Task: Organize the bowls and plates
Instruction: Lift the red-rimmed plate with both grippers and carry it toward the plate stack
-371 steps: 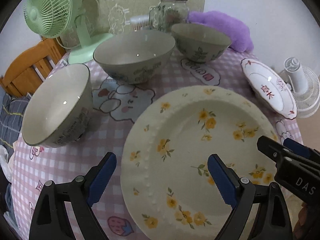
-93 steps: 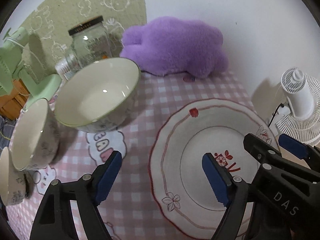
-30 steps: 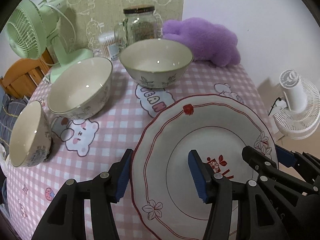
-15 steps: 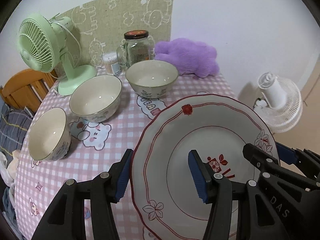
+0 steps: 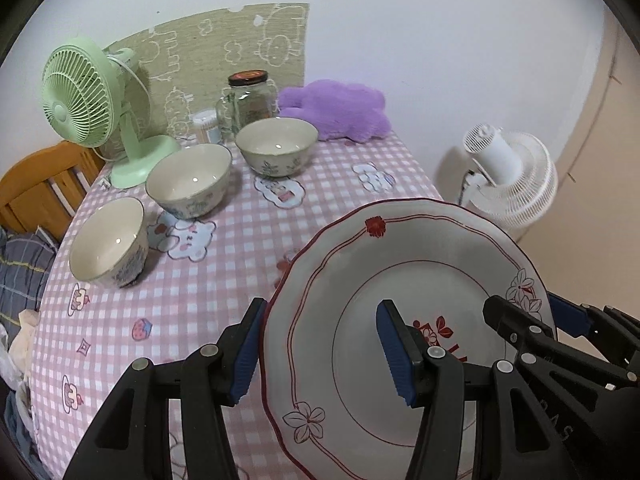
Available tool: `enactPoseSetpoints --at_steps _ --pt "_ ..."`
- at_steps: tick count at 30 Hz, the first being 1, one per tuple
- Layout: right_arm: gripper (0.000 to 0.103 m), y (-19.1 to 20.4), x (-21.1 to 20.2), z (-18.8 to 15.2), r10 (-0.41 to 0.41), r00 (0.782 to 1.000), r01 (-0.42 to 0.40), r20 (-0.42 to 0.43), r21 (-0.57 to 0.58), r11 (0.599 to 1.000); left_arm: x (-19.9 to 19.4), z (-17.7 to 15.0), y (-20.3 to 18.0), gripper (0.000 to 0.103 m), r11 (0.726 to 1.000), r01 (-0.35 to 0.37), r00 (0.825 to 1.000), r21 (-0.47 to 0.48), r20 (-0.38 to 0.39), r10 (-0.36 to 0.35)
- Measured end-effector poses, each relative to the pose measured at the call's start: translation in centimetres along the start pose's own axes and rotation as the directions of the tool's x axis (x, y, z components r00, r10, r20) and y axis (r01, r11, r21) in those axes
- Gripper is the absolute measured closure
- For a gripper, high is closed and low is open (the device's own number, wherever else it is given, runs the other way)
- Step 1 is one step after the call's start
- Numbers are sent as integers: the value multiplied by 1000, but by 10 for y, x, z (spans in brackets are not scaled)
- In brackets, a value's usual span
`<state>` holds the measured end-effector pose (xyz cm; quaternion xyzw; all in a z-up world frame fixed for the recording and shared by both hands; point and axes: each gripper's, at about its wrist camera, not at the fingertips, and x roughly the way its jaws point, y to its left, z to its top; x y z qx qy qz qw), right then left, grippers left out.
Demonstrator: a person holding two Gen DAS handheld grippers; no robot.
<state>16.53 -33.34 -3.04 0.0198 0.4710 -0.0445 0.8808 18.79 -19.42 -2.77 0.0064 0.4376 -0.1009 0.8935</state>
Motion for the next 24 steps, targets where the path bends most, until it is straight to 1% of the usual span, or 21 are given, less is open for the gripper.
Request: enactPoseSetpoints --at_steps 4,6,9,13,21,24 --pt "55 -6 -8 -25 -16 1000 17 -17 48 999 -1 -20 -8 47 1000 2 1000 29 -22 -2" --pt "55 -8 -9 -37 -23 999 25 -35 51 998 0 -27 -12 47 1000 10 999 26 -43 -9" --pt "55 -12 -9 -52 -41 997 45 -65 55 998 2 -38 -20 47 999 19 998 45 -66 -16" --pt "55 -22 -4 -66 -46 993 53 -105 71 996 9 -51 -30 47 998 27 994 50 -110 -22" --pt "55 -37 4 -72 -59 990 67 -131 58 996 24 -66 -44 47 998 28 985 58 -173 -17" --pt "55 -41 7 -71 -66 988 76 -140 63 995 26 -71 -50 47 998 11 983 62 -181 1"
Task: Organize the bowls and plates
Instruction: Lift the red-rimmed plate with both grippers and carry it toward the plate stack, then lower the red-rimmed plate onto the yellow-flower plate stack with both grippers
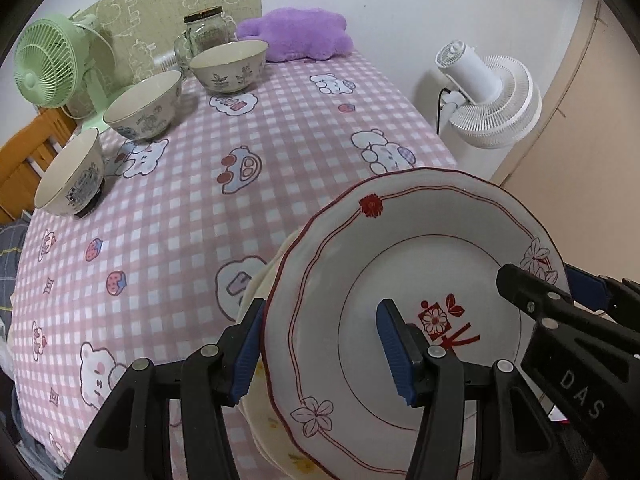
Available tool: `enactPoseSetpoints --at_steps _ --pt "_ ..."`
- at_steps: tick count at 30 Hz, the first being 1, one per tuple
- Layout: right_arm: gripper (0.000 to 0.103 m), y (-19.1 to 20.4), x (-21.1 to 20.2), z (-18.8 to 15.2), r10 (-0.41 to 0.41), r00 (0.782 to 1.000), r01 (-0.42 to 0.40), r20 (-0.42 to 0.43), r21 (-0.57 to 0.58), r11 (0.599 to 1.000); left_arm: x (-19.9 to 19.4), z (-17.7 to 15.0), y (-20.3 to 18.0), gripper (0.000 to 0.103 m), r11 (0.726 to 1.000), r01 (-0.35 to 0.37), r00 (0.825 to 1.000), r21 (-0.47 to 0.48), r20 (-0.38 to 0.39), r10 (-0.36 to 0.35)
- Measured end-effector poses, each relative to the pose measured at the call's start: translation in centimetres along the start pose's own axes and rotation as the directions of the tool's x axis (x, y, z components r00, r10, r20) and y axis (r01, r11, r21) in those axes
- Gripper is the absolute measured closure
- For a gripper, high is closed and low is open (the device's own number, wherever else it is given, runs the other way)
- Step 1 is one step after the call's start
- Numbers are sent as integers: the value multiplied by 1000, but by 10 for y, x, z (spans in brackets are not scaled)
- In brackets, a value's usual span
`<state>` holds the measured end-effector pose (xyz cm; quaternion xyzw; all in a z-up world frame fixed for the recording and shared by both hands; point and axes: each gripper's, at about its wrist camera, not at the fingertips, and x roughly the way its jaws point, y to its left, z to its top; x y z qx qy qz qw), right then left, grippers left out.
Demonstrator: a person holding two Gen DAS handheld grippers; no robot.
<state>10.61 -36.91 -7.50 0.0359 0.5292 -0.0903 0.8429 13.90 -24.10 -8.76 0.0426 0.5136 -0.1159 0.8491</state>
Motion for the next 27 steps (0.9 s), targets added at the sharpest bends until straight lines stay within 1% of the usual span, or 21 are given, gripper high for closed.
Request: enactPoseSetpoints --at_steps 4,15,18,24,27 --pt "55 -6 8 -1 -2 1000 2 -22 4 1000 5 -6 -5 47 1000 -10 1000 7 -23 10" --pt "55 -11 26 -10 43 996 -42 -74 17 999 9 -8 -17 47 992 -107 994 74 -17 108" --pt "55 -11 25 -10 47 997 -46 -63 15 999 11 -9 -22 47 986 -136 990 97 -11 138" --pt "55 -14 27 -7 77 995 -76 -69 25 997 12 -9 -22 46 985 -140 990 96 -12 142" --pt "55 -16 23 -5 86 995 -84 -49 29 996 12 -9 -22 46 986 -139 990 94 -13 141"
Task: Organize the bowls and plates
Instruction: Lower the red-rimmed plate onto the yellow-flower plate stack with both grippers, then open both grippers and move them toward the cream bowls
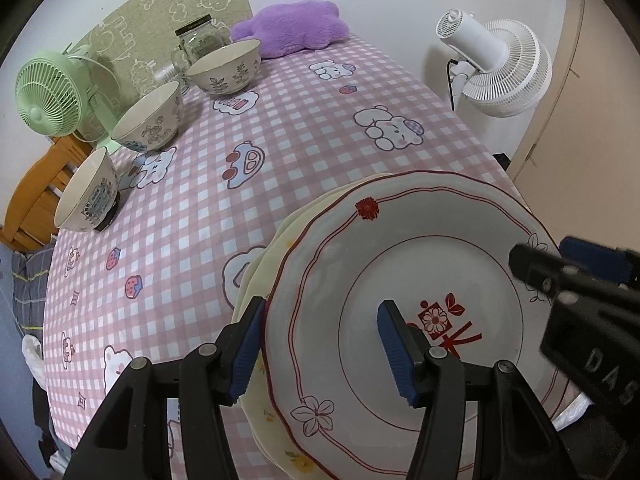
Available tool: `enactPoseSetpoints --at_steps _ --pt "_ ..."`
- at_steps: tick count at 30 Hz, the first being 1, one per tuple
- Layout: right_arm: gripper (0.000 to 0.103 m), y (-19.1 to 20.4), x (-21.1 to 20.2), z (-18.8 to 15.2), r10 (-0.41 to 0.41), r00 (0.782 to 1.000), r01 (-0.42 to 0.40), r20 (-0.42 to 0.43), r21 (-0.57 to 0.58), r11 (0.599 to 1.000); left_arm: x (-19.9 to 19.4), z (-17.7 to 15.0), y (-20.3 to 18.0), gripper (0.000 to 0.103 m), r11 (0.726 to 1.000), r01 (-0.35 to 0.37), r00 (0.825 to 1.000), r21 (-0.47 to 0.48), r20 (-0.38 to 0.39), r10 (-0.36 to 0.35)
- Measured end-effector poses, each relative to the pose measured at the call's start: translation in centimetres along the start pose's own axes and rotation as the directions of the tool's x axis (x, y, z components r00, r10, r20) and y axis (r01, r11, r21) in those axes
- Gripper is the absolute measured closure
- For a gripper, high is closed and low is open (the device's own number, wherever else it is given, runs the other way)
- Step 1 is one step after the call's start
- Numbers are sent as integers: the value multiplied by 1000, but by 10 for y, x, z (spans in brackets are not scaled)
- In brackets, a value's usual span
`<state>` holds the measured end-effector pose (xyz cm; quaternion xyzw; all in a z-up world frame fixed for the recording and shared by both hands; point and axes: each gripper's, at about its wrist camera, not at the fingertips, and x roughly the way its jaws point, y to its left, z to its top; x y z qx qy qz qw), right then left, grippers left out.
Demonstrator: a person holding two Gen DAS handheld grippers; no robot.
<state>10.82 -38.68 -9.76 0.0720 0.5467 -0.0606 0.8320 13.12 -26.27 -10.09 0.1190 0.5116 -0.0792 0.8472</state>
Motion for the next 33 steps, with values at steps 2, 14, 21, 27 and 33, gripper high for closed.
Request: enactPoseSetpoints --at_steps 2,14,21,27,33 --pt "60 0 -4 2 4 1000 -4 24 -7 1000 0 0 1 43 1000 2 1000 -10 -1 -2" --pt "81 20 2 6 59 998 -58 3 -112 992 -4 2 12 28 993 58 998 -99 -8 -59" --pt "80 27 3 5 127 992 -128 -14 -144 981 -13 0 23 19 986 66 998 -152 16 -64" --pt "77 44 -12 14 161 987 -156 6 -198 968 -28 1 45 16 976 64 997 -210 47 -55" --pt "59 66 -26 21 169 985 -157 30 -234 959 -39 0 79 16 966 61 997 -253 65 -46"
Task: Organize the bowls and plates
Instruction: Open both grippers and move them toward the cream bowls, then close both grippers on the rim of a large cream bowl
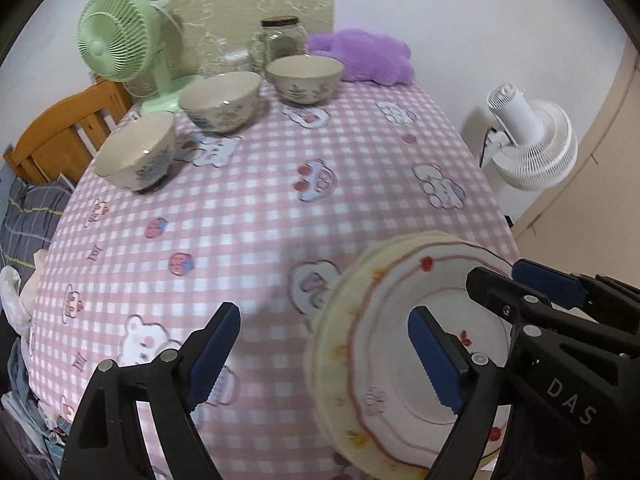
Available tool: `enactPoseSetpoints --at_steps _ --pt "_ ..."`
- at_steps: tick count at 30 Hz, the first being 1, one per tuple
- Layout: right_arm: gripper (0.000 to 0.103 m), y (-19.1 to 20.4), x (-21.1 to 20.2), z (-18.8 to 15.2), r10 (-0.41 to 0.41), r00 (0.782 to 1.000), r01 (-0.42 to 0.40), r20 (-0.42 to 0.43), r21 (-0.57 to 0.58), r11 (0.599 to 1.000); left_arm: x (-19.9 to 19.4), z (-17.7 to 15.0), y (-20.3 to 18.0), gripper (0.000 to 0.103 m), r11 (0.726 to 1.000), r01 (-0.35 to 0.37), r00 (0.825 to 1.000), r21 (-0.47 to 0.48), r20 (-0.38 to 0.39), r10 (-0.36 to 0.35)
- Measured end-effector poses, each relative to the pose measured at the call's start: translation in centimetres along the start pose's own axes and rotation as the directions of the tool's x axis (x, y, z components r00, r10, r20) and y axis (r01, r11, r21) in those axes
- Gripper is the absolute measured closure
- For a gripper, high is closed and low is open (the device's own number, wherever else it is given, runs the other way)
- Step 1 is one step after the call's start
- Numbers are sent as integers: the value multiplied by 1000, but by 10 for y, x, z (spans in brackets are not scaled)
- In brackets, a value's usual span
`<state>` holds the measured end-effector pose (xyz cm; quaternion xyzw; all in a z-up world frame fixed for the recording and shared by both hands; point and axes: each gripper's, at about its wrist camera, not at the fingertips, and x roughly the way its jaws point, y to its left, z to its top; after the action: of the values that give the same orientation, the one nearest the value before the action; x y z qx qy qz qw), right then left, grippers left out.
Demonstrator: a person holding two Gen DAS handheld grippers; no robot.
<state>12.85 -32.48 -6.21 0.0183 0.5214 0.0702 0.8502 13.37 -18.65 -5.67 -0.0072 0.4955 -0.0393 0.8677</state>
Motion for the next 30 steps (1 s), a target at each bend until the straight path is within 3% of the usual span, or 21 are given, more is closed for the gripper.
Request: enactPoseSetpoints --at_steps 19,30 --pt "22 134 1 39 -96 991 87 98 93 992 -17 40 151 10 999 28 998 35 60 -30" --pt "21 202 24 76 -101 981 78 166 142 987 3 77 224 10 1000 18 998 20 68 -19"
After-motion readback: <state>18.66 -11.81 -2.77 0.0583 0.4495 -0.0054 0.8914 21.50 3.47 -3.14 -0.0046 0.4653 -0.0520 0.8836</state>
